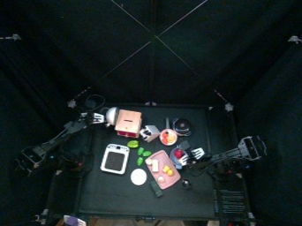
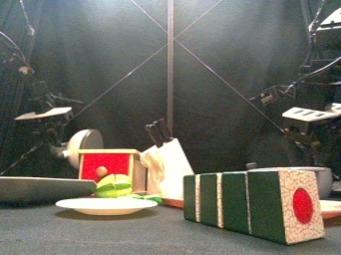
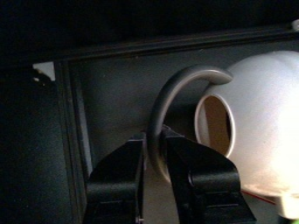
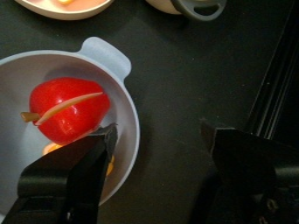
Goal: Place kettle on drawer
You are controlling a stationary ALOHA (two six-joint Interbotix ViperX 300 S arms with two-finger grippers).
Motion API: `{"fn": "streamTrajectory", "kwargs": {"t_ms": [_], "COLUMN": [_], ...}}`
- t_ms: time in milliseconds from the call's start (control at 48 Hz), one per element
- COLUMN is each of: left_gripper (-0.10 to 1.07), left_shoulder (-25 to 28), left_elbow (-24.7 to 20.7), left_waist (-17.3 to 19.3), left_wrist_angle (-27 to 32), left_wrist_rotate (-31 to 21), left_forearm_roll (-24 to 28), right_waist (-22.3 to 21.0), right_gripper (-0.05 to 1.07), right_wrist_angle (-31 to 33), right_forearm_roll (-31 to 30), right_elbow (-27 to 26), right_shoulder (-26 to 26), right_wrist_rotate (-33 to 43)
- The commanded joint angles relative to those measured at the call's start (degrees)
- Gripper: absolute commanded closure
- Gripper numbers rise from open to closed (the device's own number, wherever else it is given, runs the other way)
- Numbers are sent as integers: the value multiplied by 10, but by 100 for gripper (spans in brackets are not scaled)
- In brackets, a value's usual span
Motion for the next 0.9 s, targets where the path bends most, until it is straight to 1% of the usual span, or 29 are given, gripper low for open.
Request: {"fn": "streamTrajectory", "kwargs": {"t_ms": [0, 146, 208, 292, 354, 458, 688, 708, 833, 875], "left_gripper": [41, 41, 41, 41, 41, 41, 41, 41, 41, 41], "left_shoulder": [-39, -90, -105, -105, -96, -76, -17, -9, 28, 45], "left_elbow": [-15, -28, -40, -62, -84, -120, -178, -185, -207, -217], "left_waist": [-23, -51, -73, -116, -159, -214, -287, -295, -330, -348], "left_wrist_angle": [16, 40, 54, 85, 121, 178, 272, 281, 305, 316], "left_wrist_rotate": [1, 1, 3, 11, 27, 40, 44, 43, 43, 44], "left_forearm_roll": [7, 22, 24, 29, 47, 88, 182, 198, 258, 279], "right_waist": [1, 0, -1, -3, -4, -4, -4, -4, -4, -4], "right_gripper": [-2, -2, -2, -2, -2, -2, -2, -2, -2, -2], "right_wrist_angle": [3, 3, 2, 3, 3, 3, 3, 3, 3, 2], "right_forearm_roll": [-3, -6, -8, -9, -9, -9, -9, -9, -9, -9], "right_elbow": [-8, -9, -8, -9, -10, -9, -8, -8, -8, -8], "right_shoulder": [-7, -7, -7, -7, -7, -7, -8, -7, -7, -7], "right_wrist_rotate": [0, -1, 0, 0, 0, 0, 0, 0, -1, 0]}}
